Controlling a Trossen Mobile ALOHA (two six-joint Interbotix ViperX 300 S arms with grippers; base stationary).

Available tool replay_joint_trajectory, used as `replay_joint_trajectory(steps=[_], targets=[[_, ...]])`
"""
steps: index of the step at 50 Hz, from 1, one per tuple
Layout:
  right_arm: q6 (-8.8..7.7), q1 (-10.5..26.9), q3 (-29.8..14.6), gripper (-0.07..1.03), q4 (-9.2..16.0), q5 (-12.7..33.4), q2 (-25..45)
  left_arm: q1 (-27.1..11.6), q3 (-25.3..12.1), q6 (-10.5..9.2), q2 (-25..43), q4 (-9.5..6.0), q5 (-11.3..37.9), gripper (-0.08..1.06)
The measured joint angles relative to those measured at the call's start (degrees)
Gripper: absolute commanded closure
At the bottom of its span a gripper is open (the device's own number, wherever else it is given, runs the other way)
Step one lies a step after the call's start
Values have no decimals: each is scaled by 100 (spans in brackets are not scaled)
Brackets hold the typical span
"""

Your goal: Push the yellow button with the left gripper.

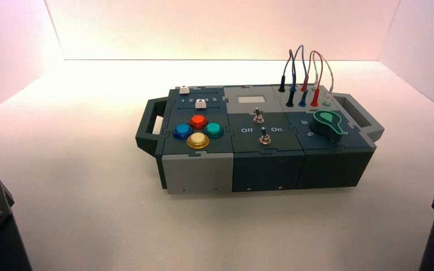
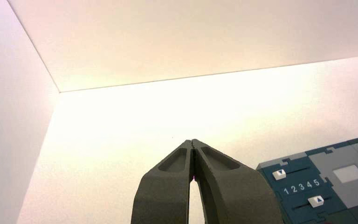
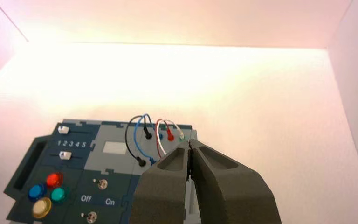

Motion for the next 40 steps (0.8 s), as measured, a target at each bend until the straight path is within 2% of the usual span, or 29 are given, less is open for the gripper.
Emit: replay_joint_trajectory(steps=[16,28,33,40], targets=[[0,545,0,99,0,35,272,0,-26,0,202,-9,35,101],[0,571,0,99,0,35,272,-88,-26,0,220,-9,132,101],[0,562,0,99,0,44,264,-246,-35,0,299,-9,141,101],[0,571,0,99,0,44,264,-721,-123,0,686,-9,299,101]])
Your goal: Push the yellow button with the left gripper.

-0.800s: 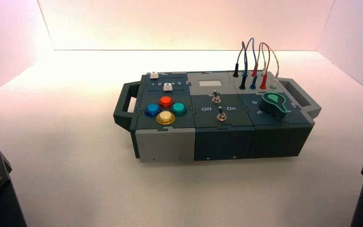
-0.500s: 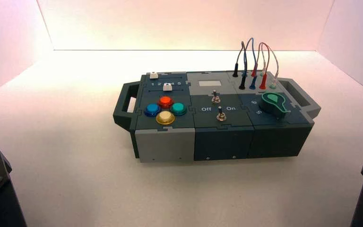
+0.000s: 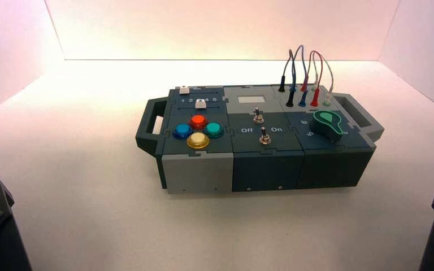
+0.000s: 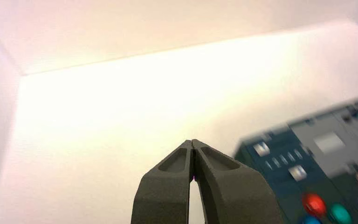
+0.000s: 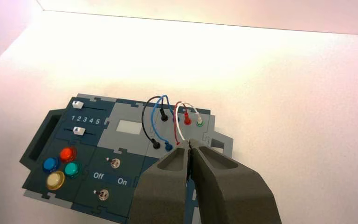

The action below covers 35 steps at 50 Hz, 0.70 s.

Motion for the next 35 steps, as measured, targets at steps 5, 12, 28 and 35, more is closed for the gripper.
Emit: replay_joint_trajectory(steps=[5,12,28,35], targets=[[9,-9,0,99,0,-9,9,-624,-123,0,510,0,290,101],[18,-9,0,99,0,0,0,-1406,-255,0,1063,-26,589,101],[18,-9,0,99,0,-9,44,-2654,-439,0,1635,-167,861,101],[26,-9,0,99,-9,0,53,-3050,-492,0,1854,-185,861,101]])
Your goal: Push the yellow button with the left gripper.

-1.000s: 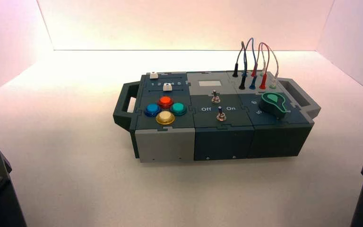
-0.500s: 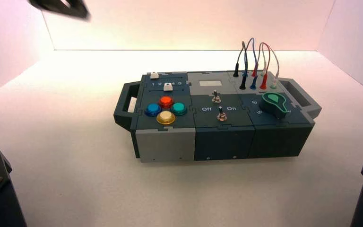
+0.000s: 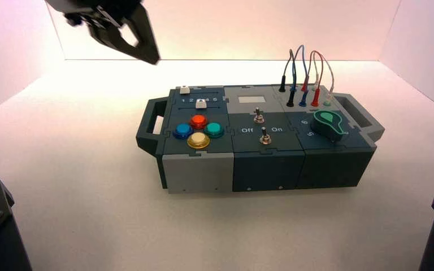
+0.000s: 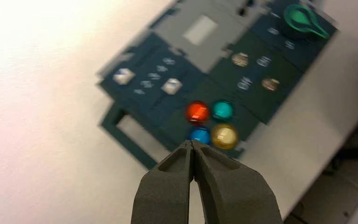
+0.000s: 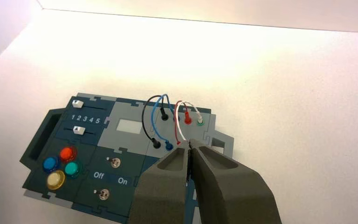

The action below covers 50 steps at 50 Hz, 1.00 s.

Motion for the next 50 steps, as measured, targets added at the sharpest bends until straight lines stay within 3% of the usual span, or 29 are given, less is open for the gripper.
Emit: replay_joint_trajectory(steps=[12,26,50], targets=[[9,9,0,99,0,0,35,-448,-211,0,721,-9,70,101],[9,9,0,99,-9,0,44,-624,-580,9,1608,-9,378,101],[9,0,0,99,0,0,44,-844,-853,35,1934,-9,396,101]])
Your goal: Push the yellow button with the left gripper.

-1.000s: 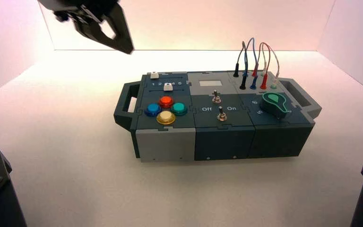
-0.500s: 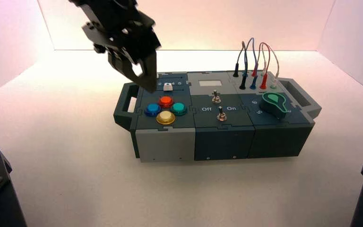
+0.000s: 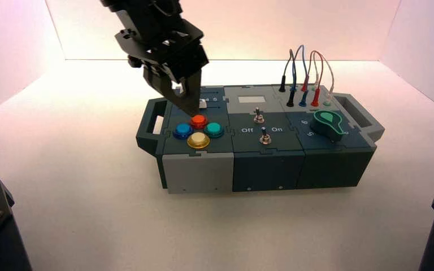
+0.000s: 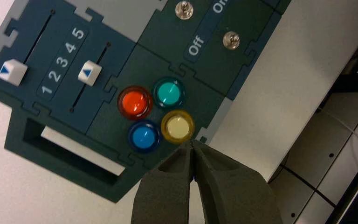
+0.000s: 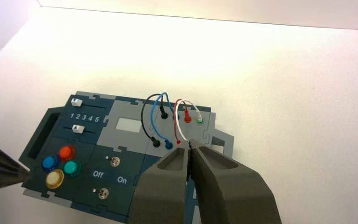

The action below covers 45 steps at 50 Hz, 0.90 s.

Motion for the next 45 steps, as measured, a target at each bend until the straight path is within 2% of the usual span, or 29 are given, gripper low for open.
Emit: replay_joint_trajectory(steps=[13,45], targets=[[0,0,0,99,-9,0,0,-9,-105,141,343,9,-18,101],[0,9,0,99,0,0,-26,-35,-396,149,1195,44,44,101]])
